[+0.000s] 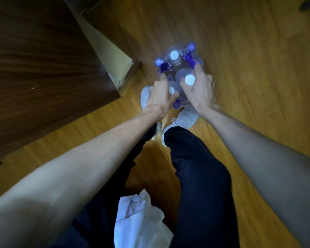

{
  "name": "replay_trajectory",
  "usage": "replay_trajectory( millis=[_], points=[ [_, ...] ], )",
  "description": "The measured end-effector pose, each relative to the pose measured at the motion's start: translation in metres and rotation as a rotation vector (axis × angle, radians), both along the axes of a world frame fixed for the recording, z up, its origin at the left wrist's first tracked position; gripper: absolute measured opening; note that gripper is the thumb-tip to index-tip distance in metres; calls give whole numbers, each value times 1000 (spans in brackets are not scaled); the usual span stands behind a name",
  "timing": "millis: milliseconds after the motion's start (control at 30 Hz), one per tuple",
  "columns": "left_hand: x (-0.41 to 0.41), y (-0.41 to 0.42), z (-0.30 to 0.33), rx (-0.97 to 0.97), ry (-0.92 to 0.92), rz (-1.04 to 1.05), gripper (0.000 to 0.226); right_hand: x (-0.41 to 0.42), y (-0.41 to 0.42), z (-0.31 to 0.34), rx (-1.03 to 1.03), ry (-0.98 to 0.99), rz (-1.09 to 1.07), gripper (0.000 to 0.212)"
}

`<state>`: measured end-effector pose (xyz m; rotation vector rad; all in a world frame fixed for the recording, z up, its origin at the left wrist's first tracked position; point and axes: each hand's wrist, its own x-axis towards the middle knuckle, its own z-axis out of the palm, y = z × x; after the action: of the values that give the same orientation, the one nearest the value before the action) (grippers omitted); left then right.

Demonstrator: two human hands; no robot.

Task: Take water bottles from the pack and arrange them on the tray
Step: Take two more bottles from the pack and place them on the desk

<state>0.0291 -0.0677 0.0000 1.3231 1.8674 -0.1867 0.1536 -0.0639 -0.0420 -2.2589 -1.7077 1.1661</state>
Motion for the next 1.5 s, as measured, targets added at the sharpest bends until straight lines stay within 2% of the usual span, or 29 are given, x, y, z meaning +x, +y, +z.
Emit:
replay_trajectory(
  millis=[167,367,533,700,1067,1500],
  points=[
    [-4,1,130,80,-41,-39,31,16,-8,136,40,89,-53,32],
    [1,2,304,227,-63,-79,30,25,-10,319,138,116,-86,34],
    [3,-9,434,420,-87,-105,30,31,-4,452,172,180,-18,34],
    [-5,-23,532,588,-89,-19,25,33,6,557,302,191,229,35],
    [-77,-44,668,861,8,329,23,-40,6,704,489,305,428,39],
    [-231,-125,732,992,180,611,27,-219,-30,763,517,464,693,37]
  ],
)
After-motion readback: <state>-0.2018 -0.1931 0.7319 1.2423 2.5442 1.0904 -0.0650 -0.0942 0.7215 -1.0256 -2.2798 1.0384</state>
